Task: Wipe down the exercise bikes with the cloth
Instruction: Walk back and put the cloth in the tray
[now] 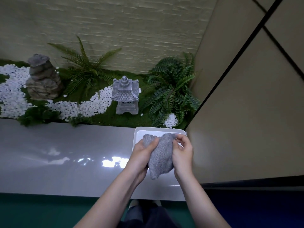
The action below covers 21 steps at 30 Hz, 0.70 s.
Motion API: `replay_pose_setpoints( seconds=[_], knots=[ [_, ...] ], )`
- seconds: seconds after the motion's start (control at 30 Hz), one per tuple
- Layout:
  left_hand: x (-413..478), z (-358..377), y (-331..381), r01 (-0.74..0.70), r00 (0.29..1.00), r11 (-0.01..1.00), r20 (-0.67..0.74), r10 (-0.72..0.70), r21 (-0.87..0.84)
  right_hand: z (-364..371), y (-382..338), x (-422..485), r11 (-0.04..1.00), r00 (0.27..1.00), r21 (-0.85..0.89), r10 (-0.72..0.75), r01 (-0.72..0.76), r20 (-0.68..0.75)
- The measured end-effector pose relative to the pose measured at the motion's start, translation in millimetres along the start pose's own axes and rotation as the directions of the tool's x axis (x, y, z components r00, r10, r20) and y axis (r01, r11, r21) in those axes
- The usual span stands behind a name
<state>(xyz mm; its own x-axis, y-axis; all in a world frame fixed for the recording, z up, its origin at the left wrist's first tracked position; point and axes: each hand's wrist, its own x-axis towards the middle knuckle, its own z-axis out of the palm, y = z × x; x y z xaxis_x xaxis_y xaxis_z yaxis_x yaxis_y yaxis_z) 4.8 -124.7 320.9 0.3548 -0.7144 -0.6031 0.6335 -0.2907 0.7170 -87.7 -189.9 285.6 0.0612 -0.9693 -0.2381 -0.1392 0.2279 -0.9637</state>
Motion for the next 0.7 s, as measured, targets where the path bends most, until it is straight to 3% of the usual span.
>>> replay_pose_setpoints(
  seconds=[0.1, 0.2, 0.27, 0.33, 0.4, 0.47, 0.57, 0.63, 0.7],
  knots=[
    [-0.5, 1.5, -3.1, 0.007, 0.999, 1.0, -0.038, -0.006, 0.021, -4.3, -5.8, -3.1, 0.998, 0.996, -0.004, -0.069, 0.069, -0.055],
    [-0.2, 0.3, -7.6, 0.1, 0.991, 0.995, -0.087, -0.102, -0.017, -12.3, -16.9, -9.0, 0.965, 0.964, 0.022, -0.261, 0.263, -0.055],
    [-1.2, 0.4, -10.9, 0.153, 0.983, 0.986, -0.093, -0.158, -0.058, -14.8, -13.6, -8.2, 0.954, 0.953, 0.008, -0.3, 0.301, -0.029],
    [-2.5, 1.4, -14.0, 0.165, 0.983, 0.982, -0.07, -0.172, -0.095, -15.0, 0.7, -3.6, 0.978, 0.978, -0.038, -0.206, 0.205, -0.022],
    [-3.6, 3.8, -16.0, 0.154, 0.987, 0.98, -0.032, -0.159, -0.123, -15.2, 17.4, 1.5, 0.999, 1.0, -0.051, -0.018, 0.018, 0.003],
    [-4.7, 6.2, -15.9, 0.16, 0.986, 0.975, -0.009, -0.164, -0.152, -15.8, 25.6, 0.4, 0.981, 0.974, -0.033, 0.191, -0.189, 0.123],
    [-2.2, 4.4, -15.0, 0.191, 0.981, 0.962, 0.016, -0.192, -0.195, -21.1, 22.3, -7.5, 0.833, 0.818, 0.195, 0.414, -0.517, 0.4],
    [-0.4, 0.4, -12.5, 0.202, 0.979, 0.961, 0.058, -0.194, -0.187, -29.3, 17.1, -10.3, 0.708, 0.712, 0.303, 0.394, -0.639, 0.581],
    [1.6, -4.0, -10.2, 0.171, 0.983, 0.974, 0.096, -0.158, -0.147, -34.4, 12.1, -13.2, 0.692, 0.679, 0.314, 0.343, -0.65, 0.649]
  ],
)
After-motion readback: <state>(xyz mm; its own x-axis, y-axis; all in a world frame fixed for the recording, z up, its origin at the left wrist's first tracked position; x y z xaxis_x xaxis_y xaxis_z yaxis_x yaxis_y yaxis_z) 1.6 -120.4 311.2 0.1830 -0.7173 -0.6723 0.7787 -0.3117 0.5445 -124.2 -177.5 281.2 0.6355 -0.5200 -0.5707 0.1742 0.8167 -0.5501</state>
